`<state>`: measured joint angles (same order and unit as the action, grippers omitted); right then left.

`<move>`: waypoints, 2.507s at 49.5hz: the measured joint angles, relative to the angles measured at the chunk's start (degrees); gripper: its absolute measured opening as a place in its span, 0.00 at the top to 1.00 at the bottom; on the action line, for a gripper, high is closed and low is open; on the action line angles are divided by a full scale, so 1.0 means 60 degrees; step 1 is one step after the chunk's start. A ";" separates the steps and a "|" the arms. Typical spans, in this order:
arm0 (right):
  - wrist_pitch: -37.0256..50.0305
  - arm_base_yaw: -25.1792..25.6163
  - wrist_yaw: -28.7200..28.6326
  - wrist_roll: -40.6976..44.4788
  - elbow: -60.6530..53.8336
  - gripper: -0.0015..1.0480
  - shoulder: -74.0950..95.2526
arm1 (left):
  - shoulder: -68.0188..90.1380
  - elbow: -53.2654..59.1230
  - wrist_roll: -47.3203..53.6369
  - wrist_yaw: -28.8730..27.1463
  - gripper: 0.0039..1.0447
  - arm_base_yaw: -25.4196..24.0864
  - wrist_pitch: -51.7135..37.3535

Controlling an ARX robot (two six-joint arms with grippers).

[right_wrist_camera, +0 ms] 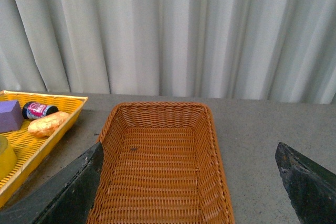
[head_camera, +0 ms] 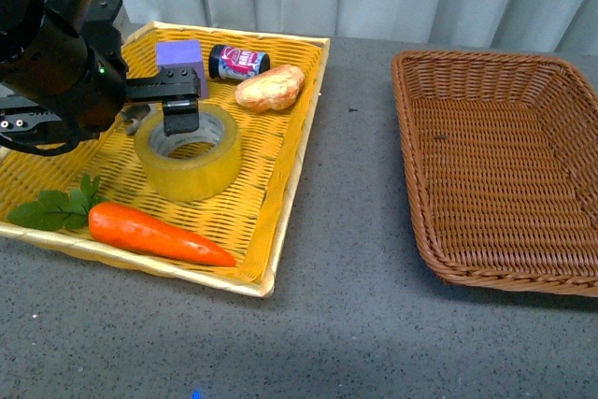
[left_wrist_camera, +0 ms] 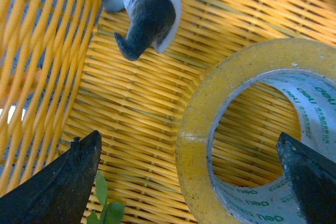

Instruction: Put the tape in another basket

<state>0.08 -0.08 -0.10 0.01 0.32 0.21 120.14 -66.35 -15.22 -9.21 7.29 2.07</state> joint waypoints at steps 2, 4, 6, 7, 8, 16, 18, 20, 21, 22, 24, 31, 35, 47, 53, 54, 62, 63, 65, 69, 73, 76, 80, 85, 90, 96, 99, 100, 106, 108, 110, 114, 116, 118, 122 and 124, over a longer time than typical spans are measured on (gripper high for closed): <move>0.0000 0.0000 0.0000 0.0000 0.0000 0.09 0.0000 | 0.0120 -0.0095 -0.0095 0.0004 0.06 0.0000 0.0102; 0.0000 0.0000 0.0000 0.0000 0.0000 0.09 0.0000 | 0.0204 -0.0146 -0.0157 -0.0033 0.06 0.0000 0.0164; 0.0000 0.0000 0.0000 0.0000 0.0000 0.09 0.0000 | 0.0266 -0.0171 -0.0230 -0.0124 0.06 0.0000 0.0164; 0.0000 0.0000 0.0000 0.0000 0.0000 0.09 0.0000 | 0.0280 -0.0178 -0.0266 -0.0182 0.06 0.0000 0.0164; 0.0000 0.0000 0.0000 0.0000 0.0000 0.09 0.0000 | 0.0299 -0.0197 -0.0302 -0.0208 0.06 0.0000 0.0178; 0.0000 0.0000 0.0000 0.0000 0.0000 0.09 0.0000 | 0.0375 -0.0324 -0.0623 -0.0288 0.09 0.0022 0.0335; 0.0000 0.0000 0.0000 0.0000 0.0000 0.09 0.0000 | 0.0386 -0.0368 -0.0670 -0.0277 0.18 0.0040 0.0353; 0.0000 0.0000 0.0000 0.0000 0.0000 0.09 0.0000 | 0.0393 -0.0397 -0.0692 -0.0266 0.23 0.0047 0.0375; 0.0000 0.0000 0.0000 0.0000 0.0000 0.09 0.0000 | 0.0393 -0.0412 -0.0696 -0.0266 0.26 0.0055 0.0393; 0.0000 0.0000 0.0000 0.0000 0.0000 0.09 0.0000 | 0.0393 -0.0426 -0.0696 -0.0280 0.30 0.0058 0.0404; 0.0000 0.0000 0.0000 0.0000 0.0000 0.09 0.0000 | 0.0404 -0.0448 -0.0692 -0.0310 0.35 0.0066 0.0423; 0.0000 0.0000 0.0000 0.0000 0.0000 0.09 0.0000 | 0.0437 -0.0543 -0.0699 -0.0135 0.57 0.0117 0.0601; 0.0000 0.0000 0.0000 0.0000 0.0000 0.09 0.0000 | 0.0463 -0.0594 -0.0721 -0.0109 0.69 0.0124 0.0663; 0.0000 0.0000 0.0000 0.0000 0.0000 0.09 0.0000 | 0.0452 -0.0594 -0.0597 0.0069 0.85 0.0138 0.0656; 0.0000 0.0000 0.0000 0.0000 0.0000 0.09 0.0000 | 0.0350 -0.0586 -0.0120 0.0419 0.85 0.0138 0.0699; 0.0000 0.0000 0.0000 0.0000 0.0000 0.09 0.0000 | 0.0291 -0.0586 0.0004 0.0594 0.85 0.0146 0.0718; 0.0000 0.0000 0.0000 0.0000 0.0000 0.09 0.0000 | -0.0466 -0.0616 0.1887 0.1632 0.85 0.0237 0.0295; 0.0000 0.0000 0.0000 0.0000 0.0000 0.09 0.0000 | -0.0572 -0.0674 0.2146 0.1814 0.85 0.0251 0.0270; 0.0000 0.0000 0.0000 0.0000 0.0000 0.09 0.0000 | -0.0729 -0.0790 0.2528 0.2084 0.85 0.0277 0.0266; 0.0000 0.0000 0.0000 0.0000 0.0000 0.09 0.0000 | -0.1188 -0.1180 0.3829 0.2929 0.85 0.0488 0.0208; 0.0000 0.0000 0.0000 0.0000 0.0000 0.09 0.0000 | -0.1333 -0.1596 0.4896 0.3464 0.85 0.0834 0.0189; 0.0000 0.0000 0.0000 0.0000 0.0000 0.09 0.0000 | -0.1326 -0.1916 0.5544 0.3705 0.85 0.1158 0.0208; 0.0000 0.0000 0.0000 0.0000 0.0000 0.09 0.0000 | -0.1249 -0.2208 0.6218 0.4222 0.85 0.1468 0.0302; 0.0000 0.0000 0.0000 0.0000 0.0000 0.09 0.0000 | -0.1107 -0.2521 0.7027 0.4765 0.85 0.1800 0.0441; 0.0000 0.0000 0.0000 0.0000 0.0000 0.09 0.0000 | -0.0834 -0.2929 0.8058 0.5184 0.85 0.2229 0.0572; 0.0000 0.0000 0.0000 0.0000 0.0000 0.09 0.0000 | -0.0586 -0.3126 0.8710 0.5213 0.85 0.2586 0.0583; 0.0000 0.0000 0.0000 0.0000 0.0000 0.09 0.0000 | -0.0433 -0.3206 0.9107 0.5202 0.85 0.2758 0.0761; 0.0000 0.0000 0.0000 0.0000 0.0000 0.09 0.0000 | -0.0412 -0.3217 0.9151 0.5202 0.85 0.2779 0.0790; 0.0000 0.0000 0.0000 0.0000 0.0000 0.09 0.0000 | -0.0113 -0.3293 0.9493 0.5104 0.85 0.2976 0.0911; 0.0000 0.0000 0.0000 0.0000 0.0000 0.09 0.0000 | -0.0004 -0.3330 0.9515 0.5122 0.85 0.3020 0.0918; 0.0000 0.0000 0.0000 0.0000 0.0000 0.09 0.0000 | 0.0040 -0.3340 0.9508 0.5140 0.85 0.3042 0.0914; 0.0000 0.0000 0.0000 0.0000 0.0000 0.09 0.0000 | 0.0069 -0.3344 0.9508 0.5133 0.85 0.3053 0.0900; 0.0000 0.0000 0.0000 0.0000 0.0000 0.09 0.0000 | 0.0069 -0.3362 0.9508 0.5136 0.85 0.3049 0.0900; 0.0000 0.0000 0.0000 0.0000 0.0000 0.09 0.0000 | 0.0069 -0.3388 0.9508 0.5136 0.85 0.3049 0.0889; -0.0015 0.0007 -0.0036 0.0029 0.0004 0.09 0.0011 | 0.0069 -0.3413 0.9508 0.5133 0.85 0.3049 0.0882; -0.0761 0.0164 -0.0750 0.0350 0.0273 0.09 0.0291 | 0.0069 -0.3413 0.9508 0.5133 0.85 0.3045 0.0882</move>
<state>-4.49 0.91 -4.60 2.11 1.96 1.96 120.55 -86.83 41.82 21.58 25.56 7.35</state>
